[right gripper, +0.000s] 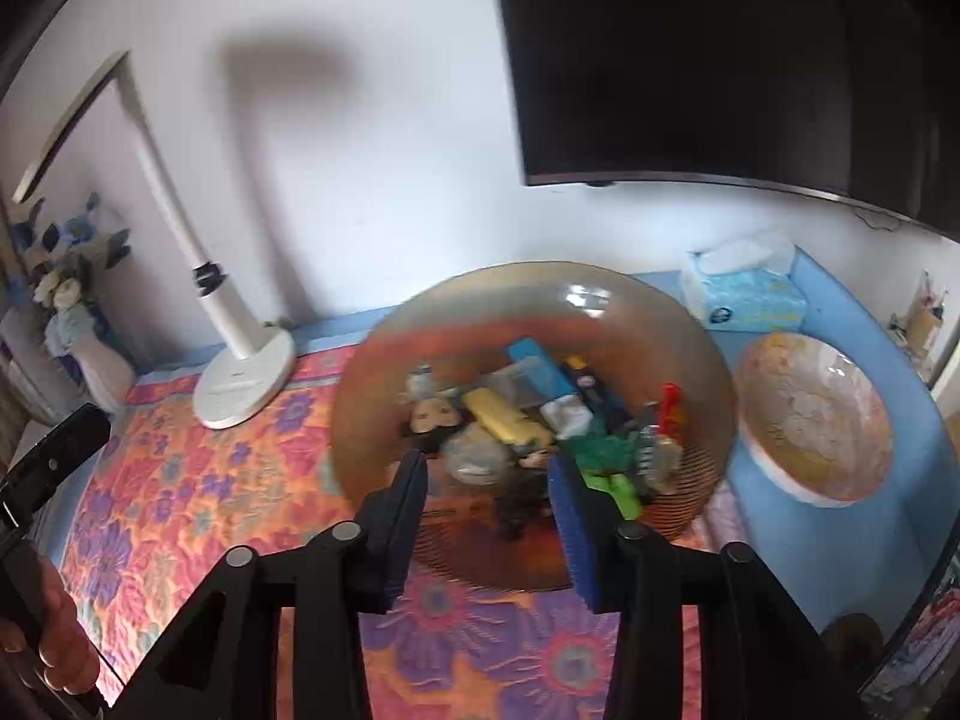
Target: Organize rigid objects
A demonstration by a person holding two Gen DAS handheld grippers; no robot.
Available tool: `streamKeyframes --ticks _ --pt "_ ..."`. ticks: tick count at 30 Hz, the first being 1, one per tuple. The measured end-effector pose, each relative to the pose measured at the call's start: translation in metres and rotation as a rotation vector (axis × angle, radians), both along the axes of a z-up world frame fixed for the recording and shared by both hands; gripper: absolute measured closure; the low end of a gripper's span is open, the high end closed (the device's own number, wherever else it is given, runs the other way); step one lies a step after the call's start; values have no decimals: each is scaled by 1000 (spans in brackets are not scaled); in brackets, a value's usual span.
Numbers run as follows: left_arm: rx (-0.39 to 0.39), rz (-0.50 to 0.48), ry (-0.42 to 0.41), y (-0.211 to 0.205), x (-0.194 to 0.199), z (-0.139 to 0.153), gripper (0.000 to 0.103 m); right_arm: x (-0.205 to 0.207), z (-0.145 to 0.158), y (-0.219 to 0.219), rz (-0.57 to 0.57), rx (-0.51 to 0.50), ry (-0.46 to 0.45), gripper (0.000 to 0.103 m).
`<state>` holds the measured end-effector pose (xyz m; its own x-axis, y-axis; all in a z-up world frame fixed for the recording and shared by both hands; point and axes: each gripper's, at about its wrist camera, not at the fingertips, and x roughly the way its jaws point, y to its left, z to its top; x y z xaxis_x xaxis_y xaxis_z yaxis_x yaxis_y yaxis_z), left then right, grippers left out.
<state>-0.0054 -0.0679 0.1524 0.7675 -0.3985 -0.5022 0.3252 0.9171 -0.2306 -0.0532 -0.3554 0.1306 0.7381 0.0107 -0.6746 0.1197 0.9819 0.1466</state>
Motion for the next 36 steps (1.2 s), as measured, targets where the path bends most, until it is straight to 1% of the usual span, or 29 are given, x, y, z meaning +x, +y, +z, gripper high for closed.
streamKeyframes --ticks 1,2,3,5,8,10,11,14,17,18,21,22,23,24,25,27,29,31,33,36 --pt "0 32 -10 14 -8 3 10 -2 2 18 32 1 -9 49" --pt "4 65 -24 26 -17 5 6 -4 1 35 56 -4 -17 45" --pt "16 99 -36 38 -25 4 1 -4 -2 50 73 -8 -20 45" --pt "47 146 -39 58 -36 -1 1 -2 -16 79 110 0 4 45" --pt "105 179 -1 74 -41 -17 1 3 -41 110 145 25 28 45" --pt "134 202 -2 80 -42 -30 1 3 -54 123 156 5 12 45" --pt "138 211 0 80 -41 -39 1 1 -61 130 161 -24 -4 45" --pt "117 213 52 80 -35 -66 1 1 -76 140 160 -90 20 45" --pt "111 229 60 74 -32 -82 1 4 -80 144 169 -111 42 44" --pt "120 229 54 71 -32 -85 1 5 -80 144 176 -104 45 44" --pt "173 237 44 62 -32 -102 1 10 -89 146 183 -100 65 38" --pt "194 240 52 59 -32 -111 1 10 -96 146 183 -99 71 36" --pt "220 240 91 56 -29 -116 1 11 -105 146 186 -88 80 34" --pt "225 219 94 53 -27 -115 1 12 -114 145 190 -73 96 34" --pt "222 216 76 52 -28 -115 1 18 -121 145 181 -71 149 34" --pt "245 222 86 49 -27 -116 1 21 -122 145 157 -90 158 33" --pt "264 225 108 47 -24 -119 1 22 -124 145 162 -89 172 30" --pt "269 228 121 47 -22 -121 1 20 -122 146 169 -94 157 28" --pt "260 234 114 49 -24 -121 1 17 -120 148 180 -96 143 27" --pt "241 227 111 52 -24 -121 1 15 -118 148 183 -98 128 20"
